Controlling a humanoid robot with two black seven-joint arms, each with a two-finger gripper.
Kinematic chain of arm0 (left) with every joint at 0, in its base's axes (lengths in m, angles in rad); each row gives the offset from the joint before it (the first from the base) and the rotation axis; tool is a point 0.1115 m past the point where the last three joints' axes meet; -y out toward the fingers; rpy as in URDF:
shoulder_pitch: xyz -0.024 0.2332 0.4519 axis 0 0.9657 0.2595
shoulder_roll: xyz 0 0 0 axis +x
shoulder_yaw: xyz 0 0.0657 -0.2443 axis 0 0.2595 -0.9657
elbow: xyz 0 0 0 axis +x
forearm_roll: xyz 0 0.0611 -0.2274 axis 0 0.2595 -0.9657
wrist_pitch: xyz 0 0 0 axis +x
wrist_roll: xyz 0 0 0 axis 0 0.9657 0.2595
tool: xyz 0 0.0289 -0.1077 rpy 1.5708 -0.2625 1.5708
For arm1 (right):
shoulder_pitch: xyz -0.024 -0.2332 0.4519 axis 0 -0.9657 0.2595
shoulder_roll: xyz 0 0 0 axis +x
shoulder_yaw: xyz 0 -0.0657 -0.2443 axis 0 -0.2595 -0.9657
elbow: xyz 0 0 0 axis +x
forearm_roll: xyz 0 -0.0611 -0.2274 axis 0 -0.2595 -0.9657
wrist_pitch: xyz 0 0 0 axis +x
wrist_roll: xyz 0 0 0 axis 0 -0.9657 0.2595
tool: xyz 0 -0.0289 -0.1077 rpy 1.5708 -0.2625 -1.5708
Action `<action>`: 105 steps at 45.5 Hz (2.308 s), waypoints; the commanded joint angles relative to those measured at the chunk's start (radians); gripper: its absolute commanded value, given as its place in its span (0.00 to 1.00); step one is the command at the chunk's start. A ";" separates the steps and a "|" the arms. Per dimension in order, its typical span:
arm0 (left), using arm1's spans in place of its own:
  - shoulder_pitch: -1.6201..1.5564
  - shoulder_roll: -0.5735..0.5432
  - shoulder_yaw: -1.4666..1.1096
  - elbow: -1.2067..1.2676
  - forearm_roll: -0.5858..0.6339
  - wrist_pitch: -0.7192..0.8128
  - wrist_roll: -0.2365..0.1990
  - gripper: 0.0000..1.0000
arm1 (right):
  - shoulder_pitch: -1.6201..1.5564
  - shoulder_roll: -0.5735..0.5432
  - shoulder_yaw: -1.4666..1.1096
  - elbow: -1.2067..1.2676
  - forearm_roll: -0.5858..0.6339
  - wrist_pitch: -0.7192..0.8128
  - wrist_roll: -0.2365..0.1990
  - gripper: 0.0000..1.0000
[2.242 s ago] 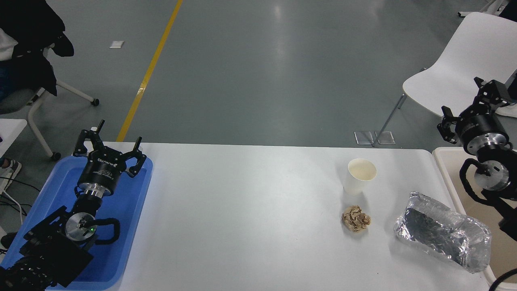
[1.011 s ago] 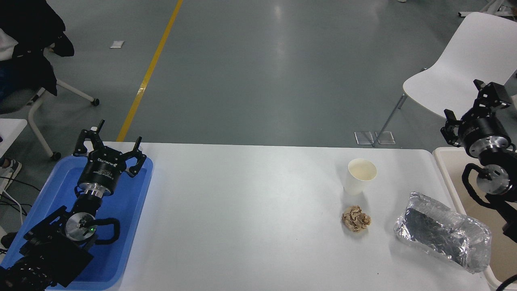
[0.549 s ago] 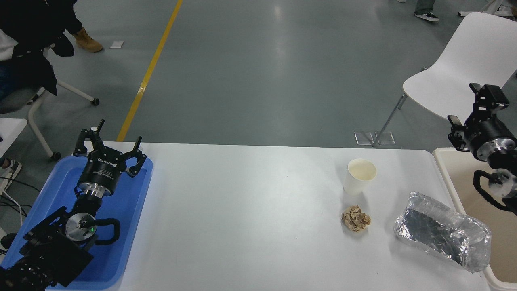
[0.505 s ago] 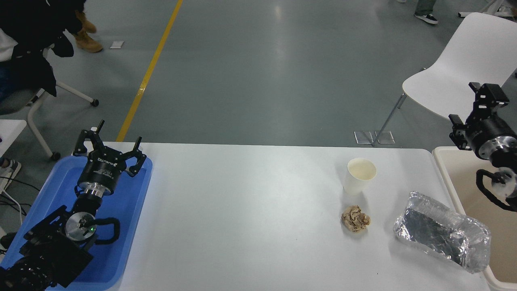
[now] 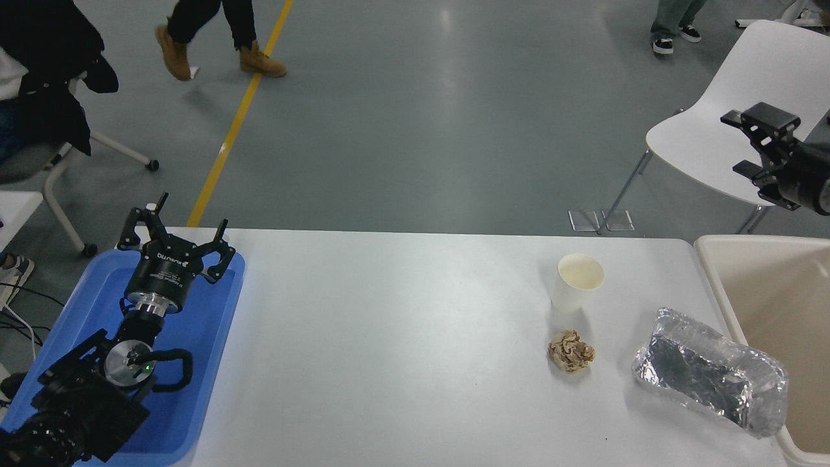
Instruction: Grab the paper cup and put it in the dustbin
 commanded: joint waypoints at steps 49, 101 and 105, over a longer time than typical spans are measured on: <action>0.000 -0.002 0.000 0.000 0.000 0.000 0.000 1.00 | 0.642 0.455 -0.822 0.352 -0.130 0.336 -0.042 1.00; 0.000 -0.002 0.000 0.000 0.000 0.000 0.000 1.00 | -0.148 0.643 -0.680 -0.323 0.057 0.117 -0.043 0.99; 0.000 -0.002 0.000 0.000 0.000 0.000 0.000 1.00 | -0.166 0.643 -0.670 -0.325 0.057 0.098 -0.046 0.98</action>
